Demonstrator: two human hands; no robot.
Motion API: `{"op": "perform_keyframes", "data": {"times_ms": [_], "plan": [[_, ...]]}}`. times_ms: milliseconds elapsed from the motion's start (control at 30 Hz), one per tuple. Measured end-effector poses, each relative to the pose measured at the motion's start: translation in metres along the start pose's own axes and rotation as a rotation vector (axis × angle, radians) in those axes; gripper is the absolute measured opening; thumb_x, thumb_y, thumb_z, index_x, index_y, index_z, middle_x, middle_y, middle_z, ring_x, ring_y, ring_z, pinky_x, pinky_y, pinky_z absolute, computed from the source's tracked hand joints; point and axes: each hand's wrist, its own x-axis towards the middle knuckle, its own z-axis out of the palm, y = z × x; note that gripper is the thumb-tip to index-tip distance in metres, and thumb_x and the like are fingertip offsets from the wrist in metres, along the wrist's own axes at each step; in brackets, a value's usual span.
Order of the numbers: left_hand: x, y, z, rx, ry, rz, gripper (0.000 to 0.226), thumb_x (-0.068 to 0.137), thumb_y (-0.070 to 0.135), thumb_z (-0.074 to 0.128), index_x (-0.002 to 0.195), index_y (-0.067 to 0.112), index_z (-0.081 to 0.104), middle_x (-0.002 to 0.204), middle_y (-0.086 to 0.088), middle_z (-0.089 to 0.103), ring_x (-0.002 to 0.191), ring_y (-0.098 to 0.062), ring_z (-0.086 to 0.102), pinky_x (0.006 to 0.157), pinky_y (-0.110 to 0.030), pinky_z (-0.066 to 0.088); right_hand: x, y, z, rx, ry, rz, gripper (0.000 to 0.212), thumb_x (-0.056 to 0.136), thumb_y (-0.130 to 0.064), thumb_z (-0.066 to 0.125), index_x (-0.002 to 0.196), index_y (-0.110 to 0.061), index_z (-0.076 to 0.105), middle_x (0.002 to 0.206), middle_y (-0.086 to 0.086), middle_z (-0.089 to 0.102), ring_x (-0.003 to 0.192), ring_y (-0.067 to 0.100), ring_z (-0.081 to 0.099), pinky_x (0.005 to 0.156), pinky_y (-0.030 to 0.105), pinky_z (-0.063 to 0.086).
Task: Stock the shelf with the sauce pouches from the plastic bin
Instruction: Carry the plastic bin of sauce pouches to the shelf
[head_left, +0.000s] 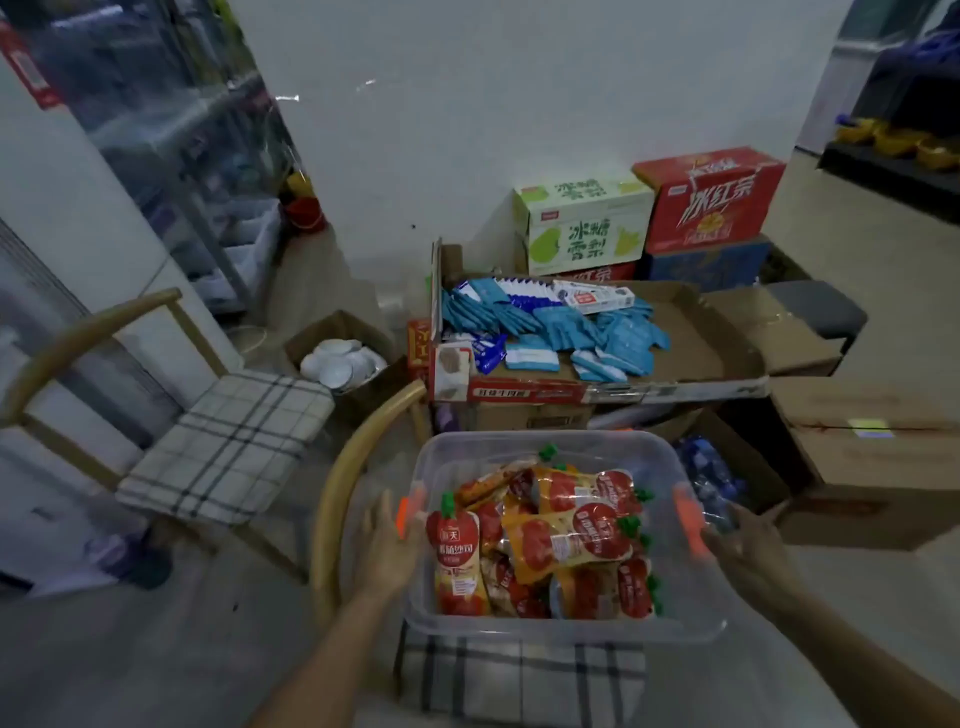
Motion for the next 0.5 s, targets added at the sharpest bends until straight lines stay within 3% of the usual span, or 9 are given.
{"op": "perform_keyframes", "data": {"times_ms": [67, 133, 233, 300, 333, 400, 500], "plan": [[0.011, -0.008, 0.009, -0.055, 0.03, -0.057, 0.082, 0.094, 0.061, 0.043, 0.156, 0.02, 0.009, 0.163, -0.013, 0.015, 0.147, -0.034, 0.021, 0.114, -0.052, 0.025, 0.017, 0.023, 0.018, 0.162, -0.016, 0.029, 0.071, 0.077, -0.069, 0.058, 0.132, -0.025, 0.053, 0.119, 0.011, 0.066, 0.102, 0.028, 0.065, 0.085, 0.046, 0.055], [0.021, -0.013, 0.017, -0.184, 0.008, -0.139, 0.092, 0.088, 0.071, 0.043, 0.156, 0.02, 0.008, 0.162, -0.013, 0.019, 0.145, -0.035, 0.026, 0.112, -0.053, 0.028, 0.007, 0.006, 0.02, 0.275, -0.085, 0.057, 0.061, 0.078, -0.073, 0.055, 0.126, -0.036, 0.054, 0.118, 0.005, 0.066, 0.104, 0.025, 0.065, 0.08, 0.045, 0.058], [0.028, -0.022, 0.027, -0.366, 0.01, -0.186, 0.096, 0.078, 0.078, 0.053, 0.151, 0.02, 0.028, 0.152, -0.014, 0.039, 0.133, -0.034, 0.045, 0.105, -0.049, 0.04, 0.003, 0.0, 0.029, 0.438, -0.099, 0.171, 0.038, 0.089, -0.047, 0.06, 0.12, -0.026, 0.053, 0.1, 0.011, 0.06, 0.085, 0.031, 0.063, 0.066, 0.037, 0.053], [0.03, -0.023, 0.027, -0.428, 0.099, -0.135, 0.071, 0.081, 0.063, 0.064, 0.134, 0.018, 0.047, 0.136, -0.013, 0.055, 0.111, -0.025, 0.057, 0.092, -0.038, 0.047, 0.008, 0.006, 0.033, 0.437, -0.028, 0.169, 0.051, 0.088, -0.02, 0.066, 0.134, -0.01, 0.045, 0.106, 0.016, 0.058, 0.076, 0.027, 0.059, 0.058, 0.03, 0.047], [0.033, -0.024, 0.028, -0.423, 0.138, -0.107, 0.064, 0.084, 0.05, 0.068, 0.135, 0.017, 0.049, 0.131, -0.013, 0.059, 0.106, -0.023, 0.058, 0.088, -0.034, 0.047, 0.009, 0.009, 0.034, 0.434, -0.002, 0.162, 0.059, 0.086, -0.013, 0.068, 0.138, -0.007, 0.041, 0.113, 0.019, 0.056, 0.078, 0.026, 0.058, 0.057, 0.029, 0.046], [0.037, -0.023, 0.03, -0.386, 0.137, -0.054, 0.058, 0.087, 0.033, 0.071, 0.138, 0.019, 0.048, 0.124, -0.009, 0.063, 0.107, -0.023, 0.061, 0.088, -0.037, 0.052, 0.012, 0.013, 0.034, 0.394, 0.017, 0.14, 0.068, 0.082, -0.013, 0.072, 0.141, -0.011, 0.038, 0.123, 0.019, 0.054, 0.089, 0.029, 0.058, 0.062, 0.032, 0.051], [0.04, -0.021, 0.036, -0.341, 0.079, 0.017, 0.039, 0.093, 0.026, 0.064, 0.13, 0.03, 0.053, 0.107, 0.002, 0.066, 0.103, -0.02, 0.064, 0.09, -0.045, 0.055, 0.019, 0.006, 0.036, 0.393, -0.008, 0.098, 0.068, 0.084, -0.017, 0.07, 0.143, -0.02, 0.035, 0.121, 0.01, 0.049, 0.1, 0.03, 0.053, 0.07, 0.037, 0.051]]}}
